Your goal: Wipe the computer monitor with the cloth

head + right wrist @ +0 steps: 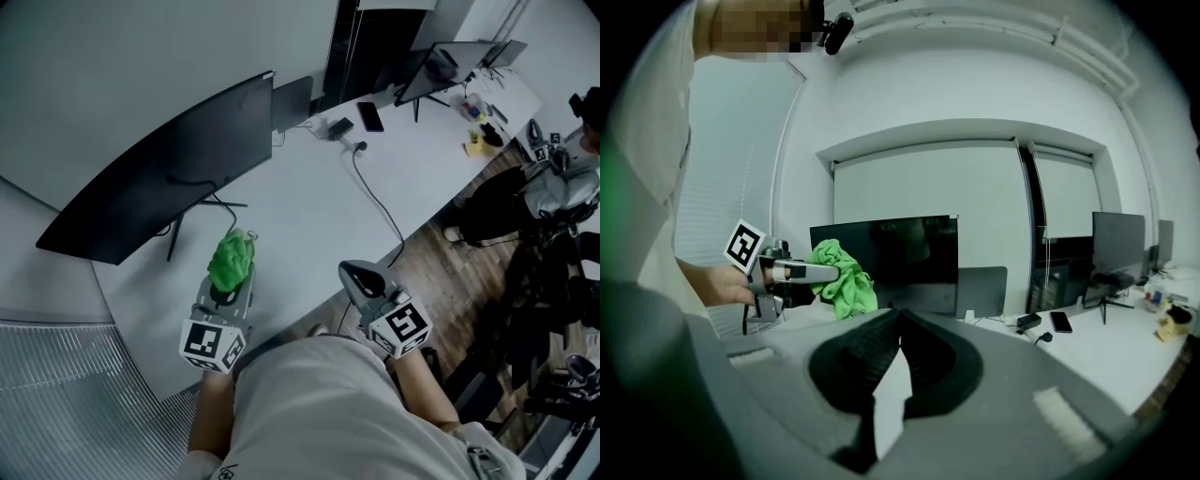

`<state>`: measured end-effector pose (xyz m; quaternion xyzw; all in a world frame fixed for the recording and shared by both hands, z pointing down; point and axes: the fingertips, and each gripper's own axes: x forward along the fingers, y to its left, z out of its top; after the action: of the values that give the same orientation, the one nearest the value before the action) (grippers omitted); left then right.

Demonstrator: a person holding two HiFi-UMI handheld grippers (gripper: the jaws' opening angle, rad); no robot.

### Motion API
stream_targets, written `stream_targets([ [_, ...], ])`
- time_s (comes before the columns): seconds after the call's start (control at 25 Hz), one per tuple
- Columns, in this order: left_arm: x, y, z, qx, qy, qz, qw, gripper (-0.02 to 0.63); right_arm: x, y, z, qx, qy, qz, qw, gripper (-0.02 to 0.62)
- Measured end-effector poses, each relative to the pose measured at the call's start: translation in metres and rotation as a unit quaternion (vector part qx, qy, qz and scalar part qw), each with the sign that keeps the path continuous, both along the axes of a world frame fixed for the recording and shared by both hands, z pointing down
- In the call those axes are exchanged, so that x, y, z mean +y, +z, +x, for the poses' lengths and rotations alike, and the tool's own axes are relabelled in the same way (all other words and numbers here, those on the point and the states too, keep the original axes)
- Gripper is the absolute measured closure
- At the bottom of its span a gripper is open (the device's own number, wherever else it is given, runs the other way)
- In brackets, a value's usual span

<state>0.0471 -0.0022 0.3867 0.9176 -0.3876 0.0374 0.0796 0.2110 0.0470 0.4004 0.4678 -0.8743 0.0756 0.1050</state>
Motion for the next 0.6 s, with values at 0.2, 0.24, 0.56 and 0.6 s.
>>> stream_targets([
  [0.2,0.001,0.002,0.006,0.004,0.004,-0.003,1.0000,0.541,0.004,0.001,0.006,0.010,0.005,0.005,1.000,0.592],
  [0.24,0.002,0.002,0.006,0.004,0.004,-0.003,1.0000,0.541,0.004,0.001,0.007,0.010,0.006,0.005,1.000,0.592],
  [0.56,0.008,0.007,0.013,0.008,0.006,-0.010,0.9999,0.541,0.011,0.004,0.018,0.008,0.016,0.002,1.000,0.592],
  [0.6,0.009,0.006,0.014,0.007,0.005,-0.010,0.9999,0.541,0.012,0.003,0.019,0.008,0.017,0.002,1.000,0.592],
])
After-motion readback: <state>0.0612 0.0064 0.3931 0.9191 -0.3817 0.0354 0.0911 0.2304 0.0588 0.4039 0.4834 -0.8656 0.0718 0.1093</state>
